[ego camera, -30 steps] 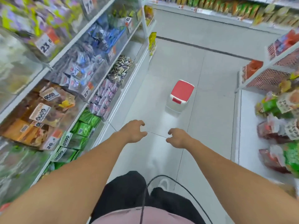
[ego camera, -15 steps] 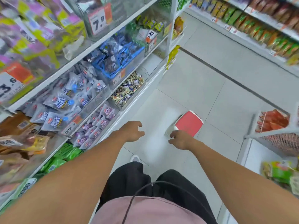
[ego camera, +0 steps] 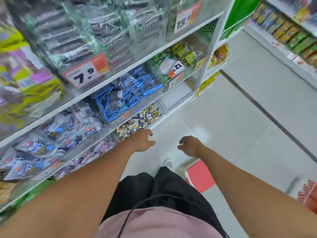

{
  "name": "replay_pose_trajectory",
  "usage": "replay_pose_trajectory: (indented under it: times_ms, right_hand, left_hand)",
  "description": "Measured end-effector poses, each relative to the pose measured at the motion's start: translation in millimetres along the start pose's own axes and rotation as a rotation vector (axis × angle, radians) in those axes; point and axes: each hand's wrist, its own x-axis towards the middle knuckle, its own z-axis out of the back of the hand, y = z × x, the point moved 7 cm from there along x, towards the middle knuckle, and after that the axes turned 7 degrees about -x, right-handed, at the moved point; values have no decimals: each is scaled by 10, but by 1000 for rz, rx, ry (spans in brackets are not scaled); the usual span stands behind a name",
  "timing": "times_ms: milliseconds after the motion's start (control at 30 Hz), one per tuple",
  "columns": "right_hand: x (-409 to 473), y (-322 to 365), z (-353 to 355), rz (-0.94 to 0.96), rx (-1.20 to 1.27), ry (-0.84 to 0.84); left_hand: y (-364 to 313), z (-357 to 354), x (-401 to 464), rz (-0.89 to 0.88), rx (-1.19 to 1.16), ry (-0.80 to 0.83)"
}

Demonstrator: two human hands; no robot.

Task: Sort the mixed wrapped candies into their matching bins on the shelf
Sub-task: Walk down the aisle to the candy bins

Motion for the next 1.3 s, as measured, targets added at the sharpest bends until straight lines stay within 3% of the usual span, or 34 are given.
replay_pose_trajectory:
  times_ms: [200, 367, 567, 833, 967, 1167, 1300]
  right_hand:
    - [542, 164, 615, 100, -177, 65]
    - [1087, 421, 890, 145, -171, 30]
    - [1514, 511, 1043, 204, -215, 66]
    - [2460, 458, 1003, 485, -482, 55]
    - [2668, 598, 762, 819, -658, -33]
    - [3101, 900, -85, 1233, -1064, -378]
    - [3384, 893, -363, 1348, -819, -668]
  left_hand:
    - [-283, 395, 512, -1, -117, -60]
    - [-165, 654, 892, 55, -174, -129]
    - [-48, 510, 1129, 143, -205, -126]
    - [-12, 32, 1703, 285, -411, -325]
    - [89, -276, 1830, 385, -342, -491]
    - [777, -629, 2283, 356, -41, -799]
    - [1077, -761, 2519, 131, -10, -1111]
